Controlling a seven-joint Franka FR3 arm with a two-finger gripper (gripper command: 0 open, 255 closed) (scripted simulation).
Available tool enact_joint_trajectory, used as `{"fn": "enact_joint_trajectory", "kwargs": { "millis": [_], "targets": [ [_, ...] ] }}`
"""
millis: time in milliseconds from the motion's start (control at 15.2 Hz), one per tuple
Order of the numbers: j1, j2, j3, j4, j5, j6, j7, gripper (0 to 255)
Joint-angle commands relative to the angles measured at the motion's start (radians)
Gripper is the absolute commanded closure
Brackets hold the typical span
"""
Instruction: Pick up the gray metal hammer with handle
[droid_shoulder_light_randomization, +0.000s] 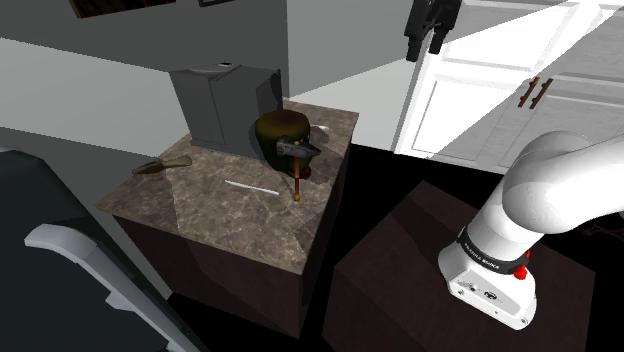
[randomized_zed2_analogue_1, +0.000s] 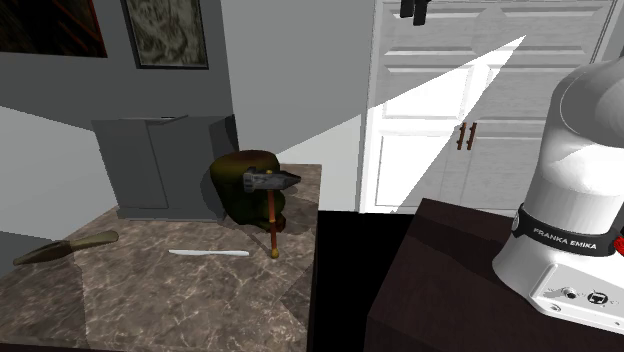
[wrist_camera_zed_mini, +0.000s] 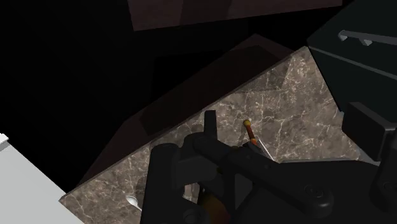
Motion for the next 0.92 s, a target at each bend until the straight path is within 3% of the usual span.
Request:
{"fn": "enact_joint_trajectory", "kwargs": {
  "millis": [0, 858],
  "targets": [
    [0.000, 0.000, 0.000, 0.000, 0.000, 0.000, 0.000, 0],
    [0.029, 0.366, 0.034, -0.021, 0.031, 0.386, 0.050, 0]
  ]
}}
